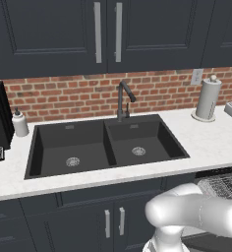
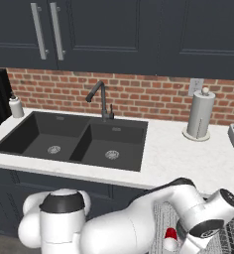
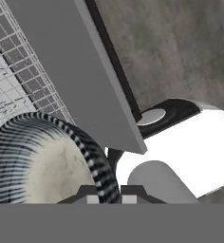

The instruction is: Pick up the cup and bowl from the counter, place them in the dishwasher, and close the dishwasher door.

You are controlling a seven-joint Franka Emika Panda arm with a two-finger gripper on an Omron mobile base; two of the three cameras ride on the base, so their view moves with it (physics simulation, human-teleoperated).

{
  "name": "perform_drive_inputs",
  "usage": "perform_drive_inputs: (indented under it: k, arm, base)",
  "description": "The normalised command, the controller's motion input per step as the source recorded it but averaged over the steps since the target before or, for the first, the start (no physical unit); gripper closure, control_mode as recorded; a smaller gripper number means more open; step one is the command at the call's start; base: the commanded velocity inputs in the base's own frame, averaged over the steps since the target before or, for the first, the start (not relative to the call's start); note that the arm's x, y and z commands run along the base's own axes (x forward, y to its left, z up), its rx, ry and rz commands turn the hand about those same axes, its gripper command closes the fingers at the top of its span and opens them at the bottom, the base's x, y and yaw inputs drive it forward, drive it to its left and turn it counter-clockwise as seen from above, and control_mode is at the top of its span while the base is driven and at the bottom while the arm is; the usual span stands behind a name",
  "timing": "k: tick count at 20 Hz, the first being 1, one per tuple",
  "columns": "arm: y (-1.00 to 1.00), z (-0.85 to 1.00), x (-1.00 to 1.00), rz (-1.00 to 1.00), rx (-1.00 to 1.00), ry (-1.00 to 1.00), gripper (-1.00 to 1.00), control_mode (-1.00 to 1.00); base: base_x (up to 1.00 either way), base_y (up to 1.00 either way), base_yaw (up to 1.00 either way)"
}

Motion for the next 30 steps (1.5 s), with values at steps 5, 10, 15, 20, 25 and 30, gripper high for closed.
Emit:
perform_drive_inputs:
  k: [5,10,15,20,25,30]
  arm:
    - [0.0,-0.46,0.2,0.0,0.09,-0.16,1.0,-1.0]
    - [0.0,-0.5,0.26,-0.03,0.04,-0.12,1.0,-1.0]
    - [-0.09,-0.46,0.45,-0.19,0.0,-0.02,1.0,-1.0]
    - [-0.4,-0.46,0.53,-0.26,0.0,0.0,1.0,-1.0]
    - [-0.52,-0.57,0.38,-0.27,0.0,0.0,1.0,-1.0]
    - [-0.53,-0.66,0.19,-0.25,0.0,0.0,1.0,-1.0]
  base:
    - [0.0,0.0,0.0]
    - [0.0,0.0,0.0]
    - [0.0,0.0,0.0]
    - [0.0,0.0,0.0]
    - [0.0,0.0,0.0]
    - [0.0,0.0,0.0]
